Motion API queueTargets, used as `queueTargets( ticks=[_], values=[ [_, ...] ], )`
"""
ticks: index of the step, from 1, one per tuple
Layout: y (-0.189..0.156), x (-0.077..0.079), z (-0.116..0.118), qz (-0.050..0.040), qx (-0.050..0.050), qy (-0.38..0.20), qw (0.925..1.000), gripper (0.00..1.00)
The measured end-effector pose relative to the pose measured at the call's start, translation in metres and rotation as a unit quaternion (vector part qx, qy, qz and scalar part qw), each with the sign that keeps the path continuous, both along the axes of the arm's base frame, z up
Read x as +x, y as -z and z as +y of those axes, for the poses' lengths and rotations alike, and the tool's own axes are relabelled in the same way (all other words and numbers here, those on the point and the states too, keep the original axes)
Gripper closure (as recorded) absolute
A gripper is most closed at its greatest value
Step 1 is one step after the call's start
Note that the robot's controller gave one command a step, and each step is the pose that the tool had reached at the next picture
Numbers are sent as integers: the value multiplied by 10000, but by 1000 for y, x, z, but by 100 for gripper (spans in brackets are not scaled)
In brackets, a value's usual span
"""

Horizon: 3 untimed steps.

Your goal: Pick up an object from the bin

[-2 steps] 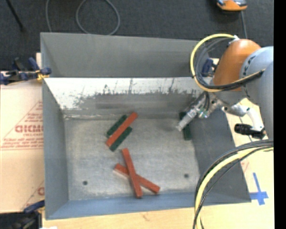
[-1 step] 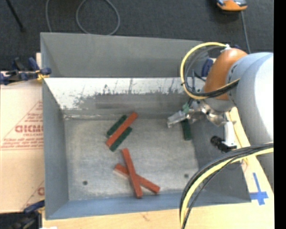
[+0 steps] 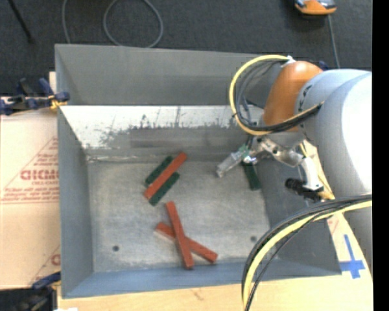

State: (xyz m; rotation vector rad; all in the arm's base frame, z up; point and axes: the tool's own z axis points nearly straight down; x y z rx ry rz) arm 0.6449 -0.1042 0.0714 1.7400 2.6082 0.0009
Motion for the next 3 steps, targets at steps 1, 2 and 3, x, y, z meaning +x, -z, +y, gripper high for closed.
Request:
queueTargets(
  ticks=[1,2,3],
  values=[
    [0,0,-1,5,-6,-11,10000,100],
    [-64,2,-3,-16,2,-22,10000,100],
    [-75,3,-4,4,3,-41,10000,100]
  ],
)
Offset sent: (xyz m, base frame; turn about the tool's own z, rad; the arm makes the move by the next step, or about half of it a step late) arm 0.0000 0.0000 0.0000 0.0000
